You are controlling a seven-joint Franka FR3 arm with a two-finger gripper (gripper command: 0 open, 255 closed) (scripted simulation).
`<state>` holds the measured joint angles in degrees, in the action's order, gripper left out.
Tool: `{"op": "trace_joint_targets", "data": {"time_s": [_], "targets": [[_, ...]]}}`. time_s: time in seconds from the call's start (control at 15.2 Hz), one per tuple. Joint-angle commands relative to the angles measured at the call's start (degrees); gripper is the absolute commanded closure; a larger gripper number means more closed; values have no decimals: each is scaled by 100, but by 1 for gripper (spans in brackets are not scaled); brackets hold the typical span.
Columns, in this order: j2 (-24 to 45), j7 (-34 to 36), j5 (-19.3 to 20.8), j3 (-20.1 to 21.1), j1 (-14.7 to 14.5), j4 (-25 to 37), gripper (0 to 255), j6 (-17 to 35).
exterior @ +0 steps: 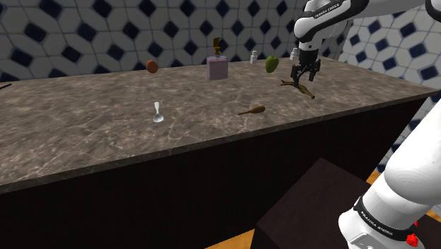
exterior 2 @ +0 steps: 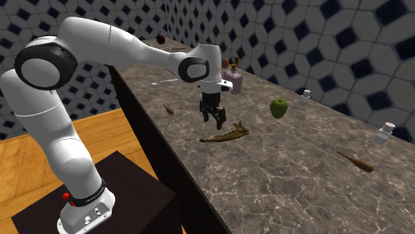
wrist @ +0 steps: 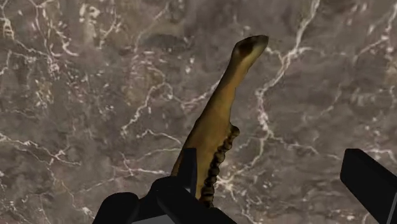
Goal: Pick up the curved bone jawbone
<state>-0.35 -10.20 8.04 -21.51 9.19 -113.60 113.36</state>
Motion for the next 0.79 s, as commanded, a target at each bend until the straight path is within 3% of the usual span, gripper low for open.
{"op": "trace_joint_targets", "data": {"time_s": [0.0, 0.26, 0.73], "targets": [[381, -164, -166, -103, 101, 345, 0, 103], [1145, -470, -550, -230, 353, 1139, 0, 169], [1302, -465, -604, -209, 376, 788, 0, 667]]}}
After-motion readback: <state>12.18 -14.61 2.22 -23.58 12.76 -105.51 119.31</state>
